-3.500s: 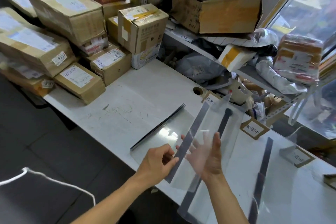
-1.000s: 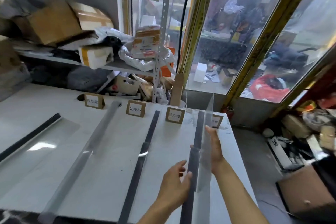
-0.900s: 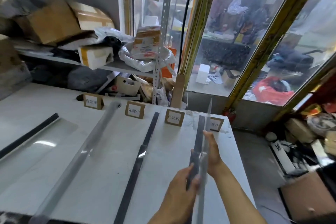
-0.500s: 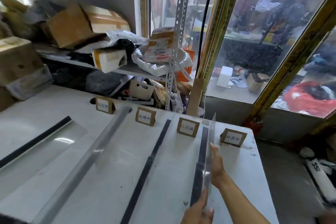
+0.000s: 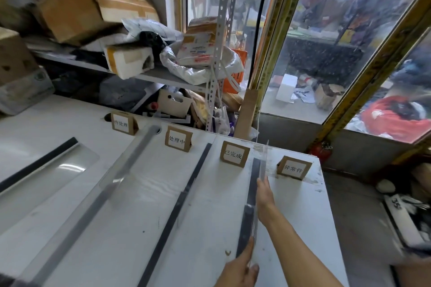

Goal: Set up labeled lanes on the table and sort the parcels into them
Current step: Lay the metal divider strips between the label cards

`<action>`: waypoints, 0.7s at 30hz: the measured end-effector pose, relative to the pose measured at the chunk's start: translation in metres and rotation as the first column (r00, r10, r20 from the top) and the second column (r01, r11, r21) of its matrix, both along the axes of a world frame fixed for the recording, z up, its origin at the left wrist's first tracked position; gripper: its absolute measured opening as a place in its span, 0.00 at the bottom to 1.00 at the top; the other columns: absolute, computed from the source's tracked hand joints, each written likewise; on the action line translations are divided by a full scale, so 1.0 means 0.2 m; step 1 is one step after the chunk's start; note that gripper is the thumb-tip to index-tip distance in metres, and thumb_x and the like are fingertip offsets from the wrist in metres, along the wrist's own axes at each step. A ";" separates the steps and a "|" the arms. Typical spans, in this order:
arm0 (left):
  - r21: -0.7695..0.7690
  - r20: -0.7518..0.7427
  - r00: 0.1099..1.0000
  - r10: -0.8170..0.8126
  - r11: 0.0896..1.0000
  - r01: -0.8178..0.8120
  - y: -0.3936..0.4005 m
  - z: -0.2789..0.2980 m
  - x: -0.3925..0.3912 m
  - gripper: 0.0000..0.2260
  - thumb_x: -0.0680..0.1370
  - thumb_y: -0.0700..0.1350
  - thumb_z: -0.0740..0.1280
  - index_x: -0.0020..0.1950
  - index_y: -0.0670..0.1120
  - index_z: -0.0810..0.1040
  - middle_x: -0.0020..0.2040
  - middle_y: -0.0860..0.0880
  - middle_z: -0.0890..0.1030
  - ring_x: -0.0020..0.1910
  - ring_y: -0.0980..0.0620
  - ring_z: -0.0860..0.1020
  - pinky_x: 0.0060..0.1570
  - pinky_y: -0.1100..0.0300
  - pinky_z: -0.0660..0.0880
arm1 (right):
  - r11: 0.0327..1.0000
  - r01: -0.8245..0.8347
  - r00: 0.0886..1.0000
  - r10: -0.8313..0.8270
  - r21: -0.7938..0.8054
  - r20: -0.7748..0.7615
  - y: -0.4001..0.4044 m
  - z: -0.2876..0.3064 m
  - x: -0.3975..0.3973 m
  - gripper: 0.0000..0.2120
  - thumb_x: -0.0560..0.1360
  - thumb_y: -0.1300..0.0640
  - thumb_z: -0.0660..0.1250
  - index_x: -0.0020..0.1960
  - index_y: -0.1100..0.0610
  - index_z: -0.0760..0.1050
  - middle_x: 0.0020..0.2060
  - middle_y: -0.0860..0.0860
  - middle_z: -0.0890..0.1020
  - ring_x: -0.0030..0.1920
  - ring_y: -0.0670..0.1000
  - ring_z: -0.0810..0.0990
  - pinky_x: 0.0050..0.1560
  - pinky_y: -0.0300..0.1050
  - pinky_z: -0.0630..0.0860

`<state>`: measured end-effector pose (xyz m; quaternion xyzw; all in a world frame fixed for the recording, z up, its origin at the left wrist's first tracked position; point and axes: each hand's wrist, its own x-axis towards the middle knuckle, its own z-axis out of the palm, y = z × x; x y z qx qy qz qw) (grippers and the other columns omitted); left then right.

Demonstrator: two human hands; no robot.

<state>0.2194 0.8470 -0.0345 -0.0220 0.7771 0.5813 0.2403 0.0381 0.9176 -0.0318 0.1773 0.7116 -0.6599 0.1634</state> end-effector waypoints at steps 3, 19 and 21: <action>-0.034 -0.041 0.988 0.149 0.988 -0.150 0.02 0.00 0.03 0.26 0.85 0.53 0.58 0.79 0.66 0.49 0.79 0.55 0.66 0.68 0.67 0.64 0.56 0.86 0.56 | 0.999 -0.008 0.999 0.010 0.049 -0.031 0.01 -0.04 -0.03 0.25 0.88 0.50 0.48 0.84 0.46 0.50 0.81 0.51 0.61 0.78 0.60 0.64 0.77 0.63 0.64; -0.009 0.054 0.991 0.123 0.992 -0.123 0.03 0.04 0.05 0.27 0.83 0.57 0.61 0.81 0.65 0.56 0.73 0.60 0.72 0.63 0.69 0.68 0.59 0.84 0.59 | 0.996 0.043 0.997 -0.048 0.084 0.057 0.03 -0.01 -0.09 0.23 0.88 0.50 0.48 0.83 0.50 0.57 0.74 0.55 0.71 0.71 0.61 0.72 0.72 0.60 0.70; 0.011 0.060 0.993 0.106 0.994 -0.107 0.02 0.03 0.05 0.27 0.83 0.56 0.61 0.80 0.65 0.56 0.71 0.61 0.73 0.59 0.75 0.69 0.58 0.84 0.59 | 0.998 0.046 0.997 -0.048 0.032 0.060 0.05 0.02 -0.07 0.23 0.88 0.52 0.48 0.82 0.52 0.58 0.73 0.56 0.72 0.70 0.60 0.73 0.69 0.57 0.70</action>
